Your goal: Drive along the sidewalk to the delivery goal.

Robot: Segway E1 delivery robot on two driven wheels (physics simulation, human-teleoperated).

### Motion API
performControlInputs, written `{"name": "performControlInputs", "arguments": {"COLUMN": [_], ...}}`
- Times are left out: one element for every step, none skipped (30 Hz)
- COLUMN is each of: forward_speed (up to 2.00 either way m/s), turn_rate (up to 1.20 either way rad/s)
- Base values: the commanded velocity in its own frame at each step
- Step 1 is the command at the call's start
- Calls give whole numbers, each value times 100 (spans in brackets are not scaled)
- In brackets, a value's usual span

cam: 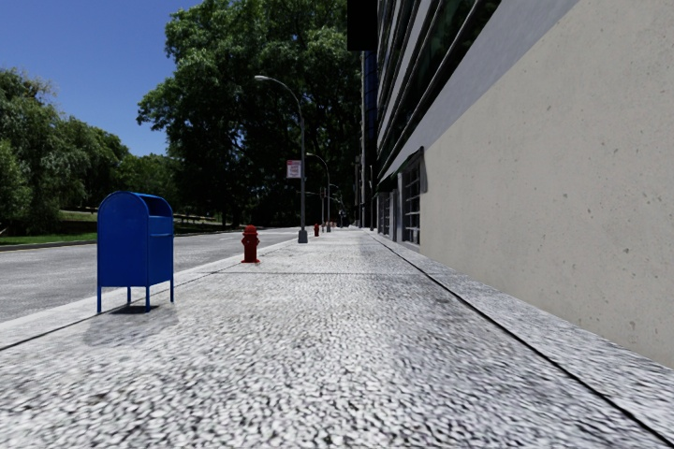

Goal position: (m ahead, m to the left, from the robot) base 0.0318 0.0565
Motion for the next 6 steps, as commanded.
{"name": "performControlInputs", "arguments": {"forward_speed": [0, 0, 0, 0, 0, 0], "turn_rate": [0, 0, 0, 0, 0, 0]}}
